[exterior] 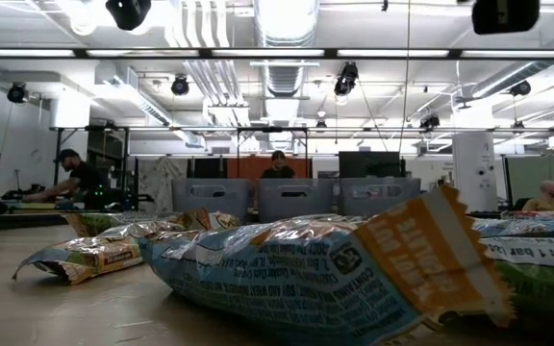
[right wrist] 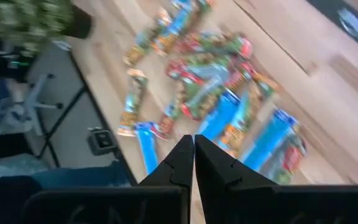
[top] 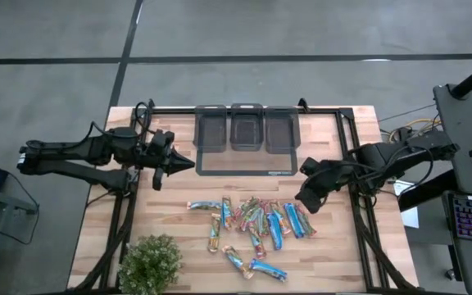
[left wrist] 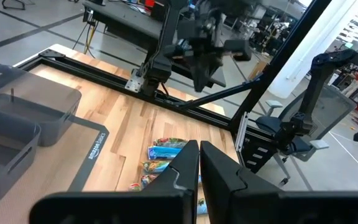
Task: Pick and place Granola Bars by type
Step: Put the red granola bar into the left black bin
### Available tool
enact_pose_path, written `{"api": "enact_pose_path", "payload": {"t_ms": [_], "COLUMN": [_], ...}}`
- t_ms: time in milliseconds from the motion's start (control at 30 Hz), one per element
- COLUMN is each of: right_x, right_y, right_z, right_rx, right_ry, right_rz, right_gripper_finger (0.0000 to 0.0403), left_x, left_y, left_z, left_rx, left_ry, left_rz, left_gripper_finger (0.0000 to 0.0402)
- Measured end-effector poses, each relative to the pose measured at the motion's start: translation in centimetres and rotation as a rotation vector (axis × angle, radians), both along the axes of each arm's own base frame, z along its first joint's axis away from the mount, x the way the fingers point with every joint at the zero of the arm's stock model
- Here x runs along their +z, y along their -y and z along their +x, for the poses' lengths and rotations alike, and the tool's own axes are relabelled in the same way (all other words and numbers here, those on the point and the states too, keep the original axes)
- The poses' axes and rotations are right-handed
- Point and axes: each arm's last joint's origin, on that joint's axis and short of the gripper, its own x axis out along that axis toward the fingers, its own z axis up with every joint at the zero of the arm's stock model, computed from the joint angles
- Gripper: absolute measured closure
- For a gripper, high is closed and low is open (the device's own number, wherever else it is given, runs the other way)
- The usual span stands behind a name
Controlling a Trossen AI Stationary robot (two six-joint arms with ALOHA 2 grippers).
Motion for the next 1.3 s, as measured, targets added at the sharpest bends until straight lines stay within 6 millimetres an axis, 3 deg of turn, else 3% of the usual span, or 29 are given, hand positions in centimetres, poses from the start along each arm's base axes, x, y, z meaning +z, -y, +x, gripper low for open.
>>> {"api": "enact_pose_path", "payload": {"t_ms": [567, 1000, 1300], "right_x": [-3.7, -6.2, -7.8], "right_y": [-0.8, -1.9, -2.3], "right_z": [2.4, 4.1, 5.0], "right_rx": [-0.165, -0.008, -0.006], "right_ry": [-0.260, -0.395, -0.469], "right_rz": [0.021, 0.075, 0.063], "right_gripper_finger": [0.0394, 0.0394, 0.0394], "left_x": [-0.3, -0.3, -0.3], "left_y": [0.0, 0.0, 0.0], "left_z": [0.0, 0.0, 0.0], "left_rx": [0.000, 0.001, 0.001], "left_ry": [-0.029, -0.030, -0.031], "left_rz": [0.001, -0.002, -0.004], "left_gripper_finger": [0.0402, 0.0402, 0.0402]}}
